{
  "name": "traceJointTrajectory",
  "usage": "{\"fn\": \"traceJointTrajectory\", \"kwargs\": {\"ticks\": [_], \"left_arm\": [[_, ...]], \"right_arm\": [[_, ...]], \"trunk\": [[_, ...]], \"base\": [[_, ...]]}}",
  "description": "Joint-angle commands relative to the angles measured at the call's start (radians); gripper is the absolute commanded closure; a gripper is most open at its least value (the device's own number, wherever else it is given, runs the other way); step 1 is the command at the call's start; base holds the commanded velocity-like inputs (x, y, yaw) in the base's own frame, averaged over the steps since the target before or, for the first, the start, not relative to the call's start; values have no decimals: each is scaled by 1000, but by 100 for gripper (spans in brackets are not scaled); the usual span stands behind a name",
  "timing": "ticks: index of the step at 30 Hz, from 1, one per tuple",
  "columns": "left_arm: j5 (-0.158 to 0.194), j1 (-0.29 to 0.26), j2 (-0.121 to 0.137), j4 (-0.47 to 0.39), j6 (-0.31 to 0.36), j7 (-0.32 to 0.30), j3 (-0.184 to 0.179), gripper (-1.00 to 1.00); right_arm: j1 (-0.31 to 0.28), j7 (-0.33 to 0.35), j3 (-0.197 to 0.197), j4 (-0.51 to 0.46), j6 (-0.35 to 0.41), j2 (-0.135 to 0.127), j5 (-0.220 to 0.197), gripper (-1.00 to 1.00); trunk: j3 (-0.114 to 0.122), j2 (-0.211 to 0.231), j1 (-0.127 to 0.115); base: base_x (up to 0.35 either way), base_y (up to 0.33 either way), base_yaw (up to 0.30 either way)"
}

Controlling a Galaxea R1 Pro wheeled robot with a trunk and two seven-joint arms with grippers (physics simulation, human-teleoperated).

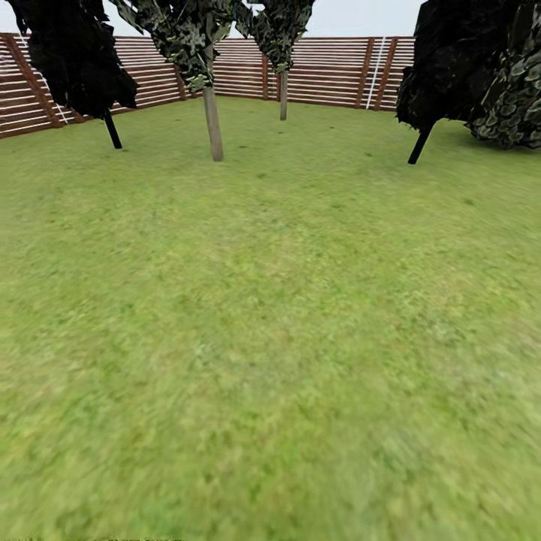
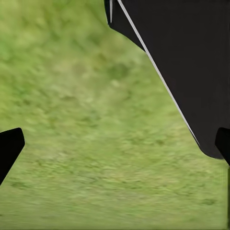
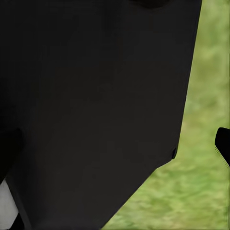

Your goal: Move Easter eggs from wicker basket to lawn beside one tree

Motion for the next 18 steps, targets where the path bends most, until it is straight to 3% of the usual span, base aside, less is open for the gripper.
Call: {"fn": "traceJointTrajectory", "kwargs": {"ticks": [1,18], "left_arm": [[0,0,0,0,0,0,0,-100],[0,0,1,0,0,0,0,-100]], "right_arm": [[0,0,0,1,-3,0,1,-100],[0,-2,0,1,-4,3,2,-100]], "trunk": [[1,0,0],[18,0,0]], "base": [[0,0,194],[0,0,232]]}}
